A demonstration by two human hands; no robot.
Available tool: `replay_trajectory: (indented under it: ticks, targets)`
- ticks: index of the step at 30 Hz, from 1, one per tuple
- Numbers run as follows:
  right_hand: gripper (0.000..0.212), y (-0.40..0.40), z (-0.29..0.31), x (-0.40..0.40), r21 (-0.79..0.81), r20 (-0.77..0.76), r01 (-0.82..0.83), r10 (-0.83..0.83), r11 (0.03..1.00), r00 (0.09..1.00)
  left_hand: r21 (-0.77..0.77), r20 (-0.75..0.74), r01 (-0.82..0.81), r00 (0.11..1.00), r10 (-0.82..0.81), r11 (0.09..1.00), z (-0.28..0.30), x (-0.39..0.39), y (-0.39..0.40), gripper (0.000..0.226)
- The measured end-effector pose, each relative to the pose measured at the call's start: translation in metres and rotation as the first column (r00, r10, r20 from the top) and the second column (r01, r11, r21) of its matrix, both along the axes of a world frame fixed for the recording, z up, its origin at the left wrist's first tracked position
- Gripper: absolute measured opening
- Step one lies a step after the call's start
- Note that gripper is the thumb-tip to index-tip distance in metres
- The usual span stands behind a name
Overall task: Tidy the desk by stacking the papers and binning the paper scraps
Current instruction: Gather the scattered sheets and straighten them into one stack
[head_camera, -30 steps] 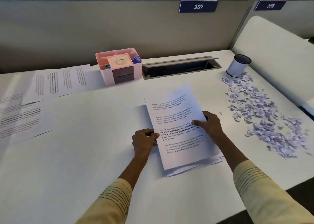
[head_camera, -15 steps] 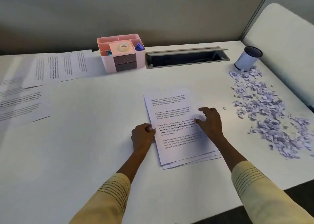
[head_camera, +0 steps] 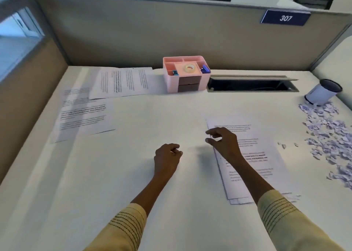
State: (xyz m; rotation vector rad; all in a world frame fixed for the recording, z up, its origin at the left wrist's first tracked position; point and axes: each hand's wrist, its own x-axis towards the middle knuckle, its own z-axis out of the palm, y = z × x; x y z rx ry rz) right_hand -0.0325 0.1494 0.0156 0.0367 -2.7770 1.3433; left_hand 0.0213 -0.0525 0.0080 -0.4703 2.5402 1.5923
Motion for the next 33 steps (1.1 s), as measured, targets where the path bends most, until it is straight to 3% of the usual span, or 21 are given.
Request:
replay_trajectory:
  ticks: [6,15,21,25,28,33]
  targets:
    - [0.023,-0.109,-0.008,-0.028,0.016,0.032,-0.191,0.19,0.981,0.981,-0.057,-0.08,-0.103,0.992,0.099,0.993,0.008,-0.01,-0.102,0.018]
    - [0.019,-0.251,-0.027,-0.09,0.11,0.073,-0.313,0.306,0.943,0.949,-0.257,-0.211,-0.188,0.968,0.135,0.948,-0.009,-0.049,-0.234,0.02]
    - [0.042,-0.316,-0.038,-0.152,0.315,-0.028,-0.317,0.342,0.895,0.939,-0.579,-0.301,-0.203,0.953,0.024,0.789,-0.034,-0.08,-0.287,0.027]
    - [0.061,-0.366,-0.047,-0.197,0.481,0.063,-0.363,0.382,0.798,0.922,-0.696,-0.254,-0.199,0.967,0.023,0.69,-0.05,-0.1,-0.323,0.042]
    - [0.067,-0.387,-0.051,-0.212,0.588,0.152,-0.406,0.397,0.7,0.905,-0.718,-0.213,-0.175,0.977,0.027,0.674,-0.058,-0.105,-0.335,0.05]
    - [0.062,-0.383,-0.045,-0.195,0.584,0.152,-0.415,0.408,0.698,0.9,-0.661,-0.211,-0.193,0.975,0.067,0.725,-0.06,-0.103,-0.341,0.042]
